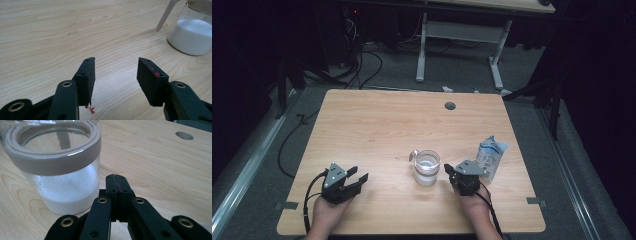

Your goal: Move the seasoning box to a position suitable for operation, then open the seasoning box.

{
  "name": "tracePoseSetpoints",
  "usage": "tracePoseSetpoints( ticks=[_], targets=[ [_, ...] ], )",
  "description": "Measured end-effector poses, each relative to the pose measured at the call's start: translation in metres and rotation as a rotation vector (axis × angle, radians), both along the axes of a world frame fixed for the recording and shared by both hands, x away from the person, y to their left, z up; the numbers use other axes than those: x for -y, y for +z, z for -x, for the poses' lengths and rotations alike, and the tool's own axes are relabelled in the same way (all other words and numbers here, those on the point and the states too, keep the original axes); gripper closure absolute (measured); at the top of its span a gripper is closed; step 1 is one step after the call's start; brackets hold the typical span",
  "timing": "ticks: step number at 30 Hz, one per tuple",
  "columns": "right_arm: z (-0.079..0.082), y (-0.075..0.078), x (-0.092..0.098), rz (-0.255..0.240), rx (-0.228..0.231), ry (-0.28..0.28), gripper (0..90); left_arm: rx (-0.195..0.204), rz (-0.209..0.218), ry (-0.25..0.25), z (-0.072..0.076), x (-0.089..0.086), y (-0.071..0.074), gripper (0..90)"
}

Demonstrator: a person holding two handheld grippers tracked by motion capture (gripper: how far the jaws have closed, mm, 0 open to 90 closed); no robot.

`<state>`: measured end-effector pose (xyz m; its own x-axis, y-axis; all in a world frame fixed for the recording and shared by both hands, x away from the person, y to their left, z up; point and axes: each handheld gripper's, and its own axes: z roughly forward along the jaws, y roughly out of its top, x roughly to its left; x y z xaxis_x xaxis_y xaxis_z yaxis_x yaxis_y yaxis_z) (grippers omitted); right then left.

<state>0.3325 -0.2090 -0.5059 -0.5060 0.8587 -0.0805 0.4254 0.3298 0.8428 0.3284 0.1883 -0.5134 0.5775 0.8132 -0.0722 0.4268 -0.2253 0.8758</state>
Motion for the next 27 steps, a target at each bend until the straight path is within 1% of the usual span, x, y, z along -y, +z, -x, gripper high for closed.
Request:
tracePoseSetpoints(
  ticks=[2, 4, 6, 12, 15, 17, 22, 23, 27],
  targets=[
    [-0.001, 0.001, 0.0, -0.007, 0.003, 0.0, 90.0, 0.004, 0.008, 0.002, 0.001, 0.0, 0.001, 49.1],
    [-0.003, 0.003, -0.001, -0.011, 0.009, 0.003, 90.0, 0.009, -0.002, 0.007, 0.001, 0.0, 0.001, 49.1],
    [-0.006, 0.004, -0.002, -0.022, 0.011, 0.007, 90.0, 0.011, -0.003, 0.009, 0.002, 0.0, 0.001, 49.0],
    [-0.014, 0.008, -0.011, -0.027, 0.033, 0.02, 90.0, 0.018, 0.013, 0.016, 0.002, -0.002, 0.001, 48.8],
    [-0.018, 0.009, -0.014, -0.026, 0.038, 0.014, 90.0, 0.017, 0.015, 0.017, 0.002, -0.004, 0.001, 48.8],
    [-0.02, 0.009, -0.013, -0.032, 0.033, 0.011, 90.0, 0.017, 0.016, 0.02, 0.002, -0.004, 0.001, 48.8],
    [-0.026, 0.009, -0.016, -0.024, 0.037, 0.007, 90.0, 0.016, 0.018, 0.022, 0.003, -0.006, 0.0, 48.8],
    [-0.027, 0.009, -0.016, -0.033, 0.038, 0.007, 90.0, 0.016, 0.018, 0.022, 0.003, -0.006, 0.0, 48.8],
    [-0.026, 0.009, -0.016, -0.034, 0.036, 0.005, 90.0, 0.015, 0.016, 0.021, 0.002, -0.006, 0.0, 48.8]
  ],
)
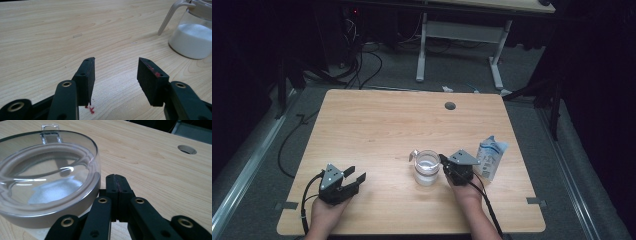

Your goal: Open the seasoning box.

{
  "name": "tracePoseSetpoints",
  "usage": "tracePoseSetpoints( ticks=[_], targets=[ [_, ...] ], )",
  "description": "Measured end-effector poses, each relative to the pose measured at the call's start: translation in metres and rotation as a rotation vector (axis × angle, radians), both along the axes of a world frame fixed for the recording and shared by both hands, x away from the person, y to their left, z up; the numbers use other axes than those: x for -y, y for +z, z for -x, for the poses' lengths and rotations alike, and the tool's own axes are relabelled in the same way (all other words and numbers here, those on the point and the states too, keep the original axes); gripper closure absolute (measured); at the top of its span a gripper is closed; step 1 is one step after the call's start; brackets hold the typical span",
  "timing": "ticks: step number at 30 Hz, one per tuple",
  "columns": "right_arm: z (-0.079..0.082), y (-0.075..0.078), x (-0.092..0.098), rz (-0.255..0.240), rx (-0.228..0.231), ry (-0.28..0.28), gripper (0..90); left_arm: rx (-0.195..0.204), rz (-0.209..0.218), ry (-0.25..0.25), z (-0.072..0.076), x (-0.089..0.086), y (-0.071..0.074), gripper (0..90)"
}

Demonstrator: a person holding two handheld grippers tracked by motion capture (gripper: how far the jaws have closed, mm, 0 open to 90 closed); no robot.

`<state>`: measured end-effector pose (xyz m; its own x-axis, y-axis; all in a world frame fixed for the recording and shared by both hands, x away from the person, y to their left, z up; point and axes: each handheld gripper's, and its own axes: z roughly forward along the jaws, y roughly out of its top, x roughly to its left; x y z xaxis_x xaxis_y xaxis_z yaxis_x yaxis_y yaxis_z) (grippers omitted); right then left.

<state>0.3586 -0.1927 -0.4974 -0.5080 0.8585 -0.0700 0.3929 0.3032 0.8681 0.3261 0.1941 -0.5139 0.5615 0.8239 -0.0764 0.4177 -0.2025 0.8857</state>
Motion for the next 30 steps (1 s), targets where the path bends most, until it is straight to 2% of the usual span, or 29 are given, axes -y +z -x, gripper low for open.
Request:
tracePoseSetpoints(
  ticks=[6, 30],
  targets=[
    [0.007, 0.0, -0.002, 0.011, 0.002, 0.012, 90.0, -0.001, 0.0, -0.002, -0.001, 0.001, 0.0, 48.6],
    [0.042, 0.003, -0.018, -0.012, 0.04, 0.076, 90.0, -0.003, -0.001, -0.003, -0.002, 0.002, -0.001, 48.7]
  ],
)
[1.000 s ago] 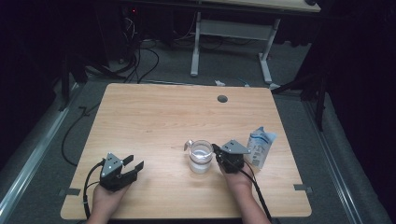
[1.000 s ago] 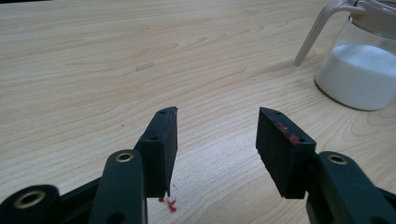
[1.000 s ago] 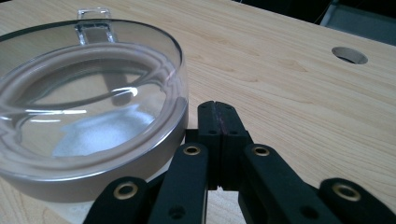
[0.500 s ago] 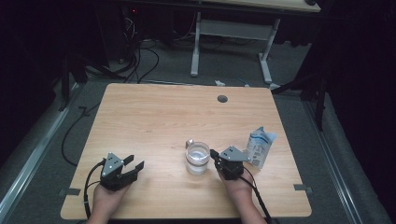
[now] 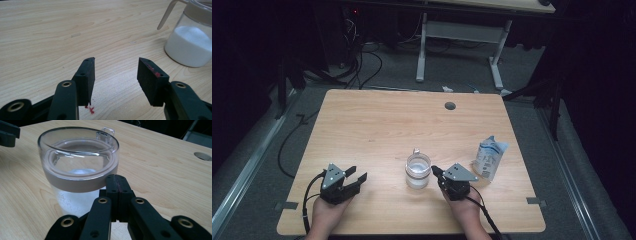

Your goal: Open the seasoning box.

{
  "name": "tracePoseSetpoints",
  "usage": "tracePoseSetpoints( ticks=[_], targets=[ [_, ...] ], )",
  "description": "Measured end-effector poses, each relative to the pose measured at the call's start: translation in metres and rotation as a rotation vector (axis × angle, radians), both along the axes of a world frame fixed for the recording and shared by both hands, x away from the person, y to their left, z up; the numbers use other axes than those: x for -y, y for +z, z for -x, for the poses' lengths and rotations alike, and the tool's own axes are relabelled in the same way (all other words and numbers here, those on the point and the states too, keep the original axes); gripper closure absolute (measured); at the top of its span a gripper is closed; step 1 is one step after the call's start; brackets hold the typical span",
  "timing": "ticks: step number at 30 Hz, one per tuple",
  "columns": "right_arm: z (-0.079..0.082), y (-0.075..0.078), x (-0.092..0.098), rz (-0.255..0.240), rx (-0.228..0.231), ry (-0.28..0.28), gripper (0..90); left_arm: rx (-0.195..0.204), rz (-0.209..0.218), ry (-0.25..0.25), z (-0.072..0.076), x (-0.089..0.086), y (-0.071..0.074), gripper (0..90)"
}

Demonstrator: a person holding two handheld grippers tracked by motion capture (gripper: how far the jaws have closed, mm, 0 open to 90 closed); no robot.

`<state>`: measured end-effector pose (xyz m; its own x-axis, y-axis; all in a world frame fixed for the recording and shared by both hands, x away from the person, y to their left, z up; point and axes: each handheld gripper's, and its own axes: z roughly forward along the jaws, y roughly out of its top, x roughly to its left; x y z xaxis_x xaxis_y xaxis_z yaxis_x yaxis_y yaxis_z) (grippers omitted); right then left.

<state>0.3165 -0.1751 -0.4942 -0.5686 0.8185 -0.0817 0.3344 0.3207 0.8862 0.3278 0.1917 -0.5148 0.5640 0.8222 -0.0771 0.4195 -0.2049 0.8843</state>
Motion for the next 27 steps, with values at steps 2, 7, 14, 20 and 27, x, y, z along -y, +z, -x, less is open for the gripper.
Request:
tracePoseSetpoints(
  ticks=[2, 7, 14, 20, 27],
  targets=[
    [0.002, 0.0, -0.001, -0.005, -0.001, 0.003, 90.0, 0.0, -0.001, 0.0, 0.0, 0.0, 0.0, 48.7],
    [0.006, 0.0, -0.004, -0.012, 0.006, 0.016, 90.0, -0.003, -0.002, -0.004, 0.0, 0.001, 0.0, 48.7],
    [0.01, 0.001, -0.004, -0.005, 0.014, 0.026, 90.0, 0.0, -0.009, -0.002, 0.0, 0.002, 0.0, 48.7],
    [0.011, -0.001, 0.0, 0.004, 0.007, 0.022, 89.8, -0.002, -0.005, -0.004, 0.0, 0.001, 0.0, 48.7],
    [0.012, -0.008, 0.025, 0.019, -0.01, -0.024, 89.0, 0.0, -0.006, 0.007, 0.0, 0.0, 0.0, 48.5]
  ],
)
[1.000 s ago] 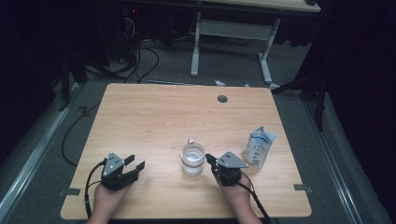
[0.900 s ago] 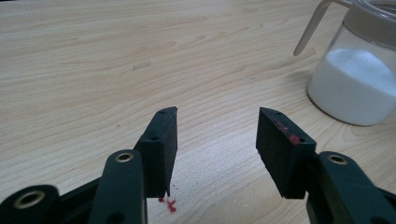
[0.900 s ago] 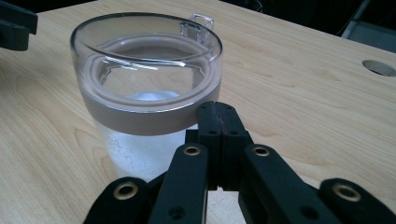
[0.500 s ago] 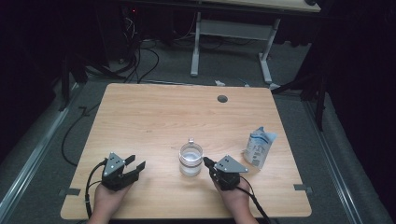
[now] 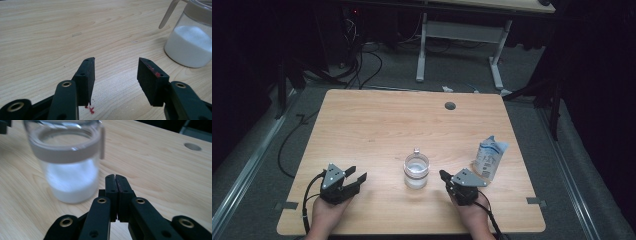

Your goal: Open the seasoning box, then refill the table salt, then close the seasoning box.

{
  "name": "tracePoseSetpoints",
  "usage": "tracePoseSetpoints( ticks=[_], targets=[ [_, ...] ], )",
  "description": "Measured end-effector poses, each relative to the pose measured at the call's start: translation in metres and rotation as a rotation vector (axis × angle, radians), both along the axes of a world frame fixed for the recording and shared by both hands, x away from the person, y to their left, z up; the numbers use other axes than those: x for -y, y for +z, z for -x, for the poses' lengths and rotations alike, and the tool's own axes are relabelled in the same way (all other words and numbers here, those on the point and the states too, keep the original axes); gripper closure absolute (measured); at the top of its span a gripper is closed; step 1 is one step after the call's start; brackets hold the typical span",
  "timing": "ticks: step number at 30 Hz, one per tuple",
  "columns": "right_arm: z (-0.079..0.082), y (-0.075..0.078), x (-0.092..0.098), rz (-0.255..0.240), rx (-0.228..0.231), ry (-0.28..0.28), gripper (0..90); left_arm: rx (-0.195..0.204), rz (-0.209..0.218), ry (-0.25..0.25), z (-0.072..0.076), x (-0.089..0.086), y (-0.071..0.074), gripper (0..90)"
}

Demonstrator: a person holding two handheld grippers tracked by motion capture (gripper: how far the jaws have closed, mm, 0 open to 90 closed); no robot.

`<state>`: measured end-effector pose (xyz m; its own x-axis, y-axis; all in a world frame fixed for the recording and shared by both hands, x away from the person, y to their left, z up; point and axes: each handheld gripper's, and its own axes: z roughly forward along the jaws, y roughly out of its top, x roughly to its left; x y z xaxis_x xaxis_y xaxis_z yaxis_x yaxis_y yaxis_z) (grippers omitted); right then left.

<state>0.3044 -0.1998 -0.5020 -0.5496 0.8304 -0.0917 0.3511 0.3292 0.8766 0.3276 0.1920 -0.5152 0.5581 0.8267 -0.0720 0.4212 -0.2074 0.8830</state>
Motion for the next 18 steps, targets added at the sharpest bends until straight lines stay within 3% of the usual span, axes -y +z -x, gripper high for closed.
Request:
tracePoseSetpoints(
  ticks=[11, 18],
  targets=[
    [0.015, -0.017, 0.055, -0.026, -0.023, -0.118, 89.0, -0.005, 0.004, 0.02, -0.004, 0.001, 0.0, 48.3],
    [0.019, -0.019, 0.078, -0.053, -0.03, -0.176, 87.4, 0.009, -0.009, 0.056, -0.006, -0.007, 0.002, 48.3]
  ],
)
